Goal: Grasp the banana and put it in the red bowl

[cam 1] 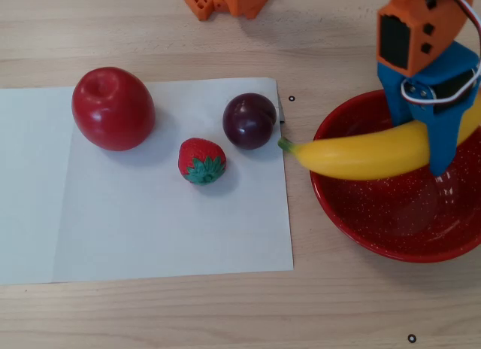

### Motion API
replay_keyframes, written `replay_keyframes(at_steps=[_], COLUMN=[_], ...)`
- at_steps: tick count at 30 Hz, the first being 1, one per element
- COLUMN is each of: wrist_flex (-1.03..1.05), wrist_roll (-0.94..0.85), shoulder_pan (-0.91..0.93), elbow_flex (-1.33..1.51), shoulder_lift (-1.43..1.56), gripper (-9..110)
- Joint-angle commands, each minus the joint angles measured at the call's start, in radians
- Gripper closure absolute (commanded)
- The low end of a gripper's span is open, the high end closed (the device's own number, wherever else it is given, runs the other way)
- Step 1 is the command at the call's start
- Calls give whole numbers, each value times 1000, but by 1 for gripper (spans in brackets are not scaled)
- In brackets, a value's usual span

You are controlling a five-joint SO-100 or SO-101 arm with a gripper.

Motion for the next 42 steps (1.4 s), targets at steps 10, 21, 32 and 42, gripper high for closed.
replay_keyframes(at_steps=[10,21,32,42], wrist_flex=[135,374,491,503], wrist_roll=[-12,-18,25,41], shoulder_pan=[-8,-63,-150,-264], elbow_flex=[-238,-488,-520,-250], shoulder_lift=[58,138,302,635], gripper=[59,88,101,101])
